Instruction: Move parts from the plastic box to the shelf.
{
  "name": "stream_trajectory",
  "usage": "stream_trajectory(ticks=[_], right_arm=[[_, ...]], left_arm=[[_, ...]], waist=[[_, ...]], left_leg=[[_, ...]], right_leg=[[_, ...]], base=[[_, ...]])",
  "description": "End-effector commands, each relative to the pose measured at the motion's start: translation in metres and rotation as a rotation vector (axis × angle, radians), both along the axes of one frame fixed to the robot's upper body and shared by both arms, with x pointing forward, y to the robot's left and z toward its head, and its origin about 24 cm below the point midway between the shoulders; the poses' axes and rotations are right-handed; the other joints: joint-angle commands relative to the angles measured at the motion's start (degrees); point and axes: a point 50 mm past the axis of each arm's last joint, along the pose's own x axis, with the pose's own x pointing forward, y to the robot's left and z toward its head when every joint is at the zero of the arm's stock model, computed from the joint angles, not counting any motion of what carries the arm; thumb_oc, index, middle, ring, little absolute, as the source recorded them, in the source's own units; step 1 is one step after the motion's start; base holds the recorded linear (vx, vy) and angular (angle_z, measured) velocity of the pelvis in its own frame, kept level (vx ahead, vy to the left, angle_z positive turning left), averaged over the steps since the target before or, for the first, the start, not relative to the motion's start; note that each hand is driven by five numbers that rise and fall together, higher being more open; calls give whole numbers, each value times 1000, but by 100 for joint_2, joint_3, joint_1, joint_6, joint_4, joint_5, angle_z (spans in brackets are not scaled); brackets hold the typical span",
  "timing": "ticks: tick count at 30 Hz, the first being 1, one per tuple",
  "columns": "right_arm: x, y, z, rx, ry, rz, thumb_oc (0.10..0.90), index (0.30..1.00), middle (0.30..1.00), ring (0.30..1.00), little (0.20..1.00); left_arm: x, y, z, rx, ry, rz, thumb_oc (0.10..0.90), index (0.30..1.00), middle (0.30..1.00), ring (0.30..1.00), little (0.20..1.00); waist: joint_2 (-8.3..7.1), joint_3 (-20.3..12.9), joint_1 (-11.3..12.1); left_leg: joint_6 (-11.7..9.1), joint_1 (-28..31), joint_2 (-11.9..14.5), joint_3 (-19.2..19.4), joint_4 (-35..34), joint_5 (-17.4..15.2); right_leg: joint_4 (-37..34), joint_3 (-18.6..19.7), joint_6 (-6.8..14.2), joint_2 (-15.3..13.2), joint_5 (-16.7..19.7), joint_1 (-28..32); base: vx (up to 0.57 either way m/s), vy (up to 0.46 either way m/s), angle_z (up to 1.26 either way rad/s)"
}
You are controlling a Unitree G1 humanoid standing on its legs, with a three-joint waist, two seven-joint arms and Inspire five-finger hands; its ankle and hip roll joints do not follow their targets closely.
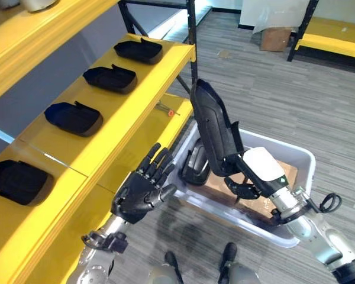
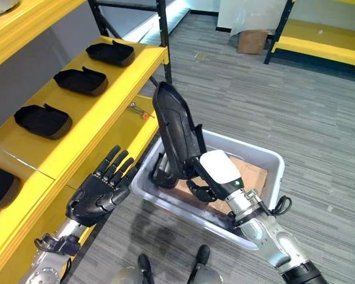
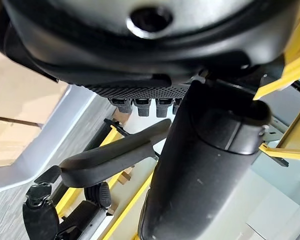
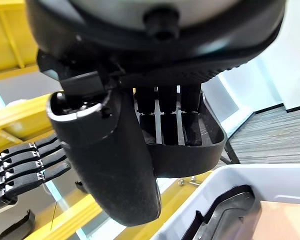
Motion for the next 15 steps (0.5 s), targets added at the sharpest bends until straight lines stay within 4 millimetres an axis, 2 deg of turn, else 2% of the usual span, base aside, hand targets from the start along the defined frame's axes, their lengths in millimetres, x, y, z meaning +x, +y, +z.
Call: stream_trajectory(ticks=[1,6,11,15], right_arm=[[1,21,61,213,-352,133,400,300,300,300,300],[-2,23,60,216,-376,140,400,300,300,300,300],[-6,26,64,237,-414,135,400,300,300,300,300],[-6,26,66,256,-445,116,400,300,300,300,300]], left_arm=[[8,-3,46,5,-273,-22,900,1000,1000,1000,1000],[9,-9,48,24,-272,-38,900,1000,1000,1000,1000],[7,-6,49,23,-270,-37,900,1000,1000,1000,1000],[6,-6,50,66,-285,-63,900,1000,1000,1000,1000]], waist=[[-338,-536,-134],[-272,-633,-172],[-268,-751,-123],[-277,-779,-45]], left_leg=[[-432,145,527,208,727,92],[-395,288,429,509,360,57],[-178,428,127,645,-30,-310],[-22,505,-98,599,-232,-586]], right_leg=[[-283,-276,-92,373,-722,603],[-377,-491,4,267,-616,636],[-492,-656,239,19,-378,694],[-495,-731,409,-149,-211,680]], base=[[-93,192,28],[-90,238,31],[-127,274,30],[-164,226,28]])
